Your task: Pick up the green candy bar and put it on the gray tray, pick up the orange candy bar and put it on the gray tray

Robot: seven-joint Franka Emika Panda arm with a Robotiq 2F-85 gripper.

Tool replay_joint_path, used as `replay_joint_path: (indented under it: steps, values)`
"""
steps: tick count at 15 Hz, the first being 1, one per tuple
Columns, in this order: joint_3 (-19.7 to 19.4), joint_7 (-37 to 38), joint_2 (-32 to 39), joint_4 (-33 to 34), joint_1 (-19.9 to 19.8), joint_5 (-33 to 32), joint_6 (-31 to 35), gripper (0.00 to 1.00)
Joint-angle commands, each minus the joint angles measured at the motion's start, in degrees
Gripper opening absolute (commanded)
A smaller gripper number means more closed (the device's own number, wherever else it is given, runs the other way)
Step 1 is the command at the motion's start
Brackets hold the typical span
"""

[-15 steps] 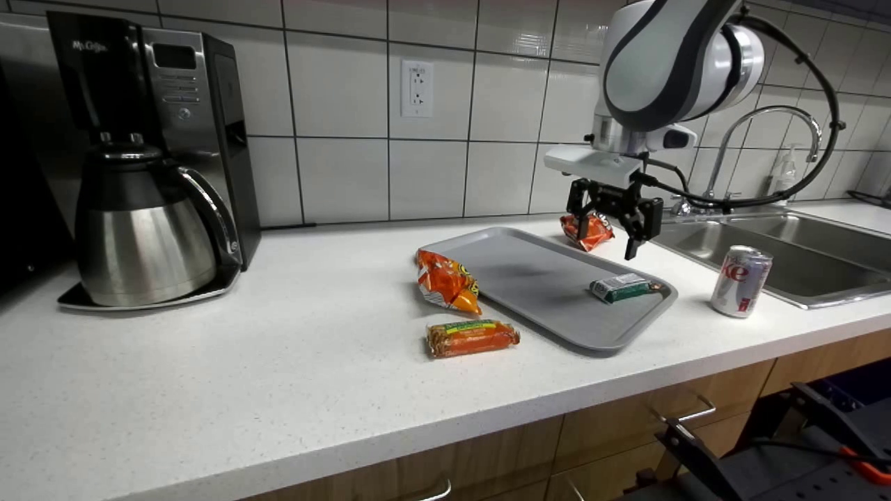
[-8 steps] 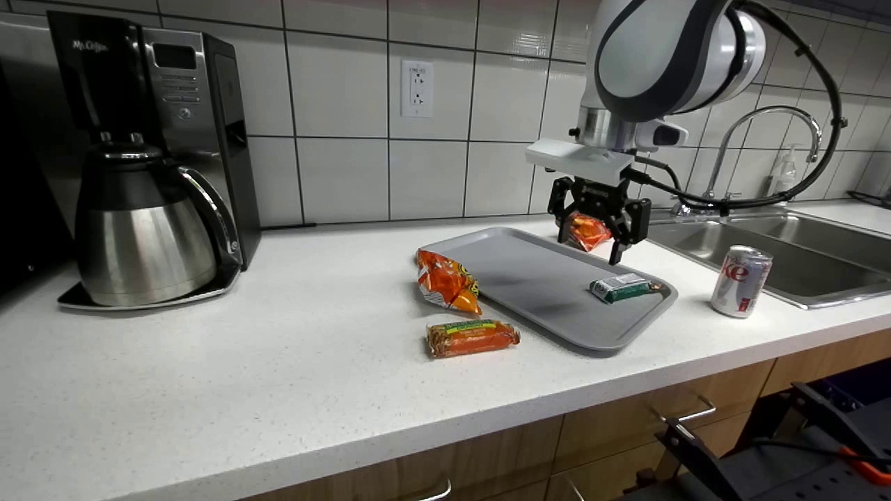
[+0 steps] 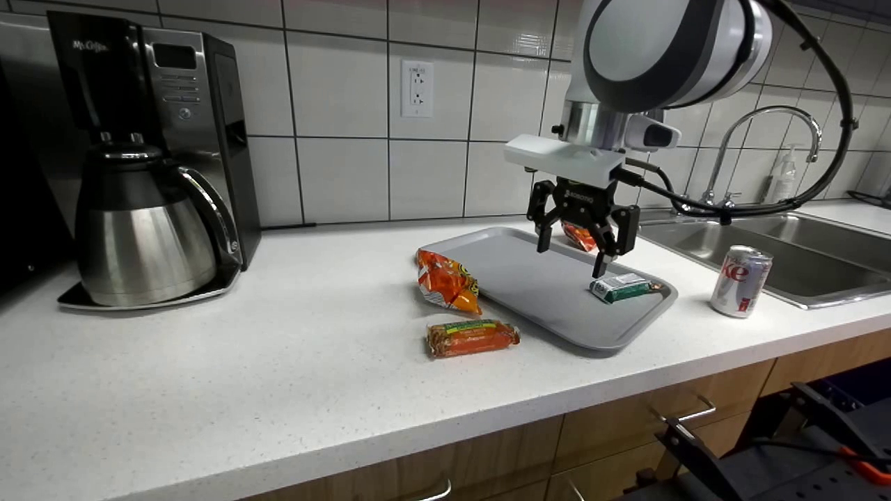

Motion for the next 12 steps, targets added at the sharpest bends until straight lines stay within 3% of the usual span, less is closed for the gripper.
replay_joint_path:
  steps: [1,12]
  values:
    - [3.14,1.03,-2.50,-2.77,0.65,3.67,1.57,1.00]
    - [8.72,5.50,-0.95,-2.99,4.26,7.55,3.58,1.00]
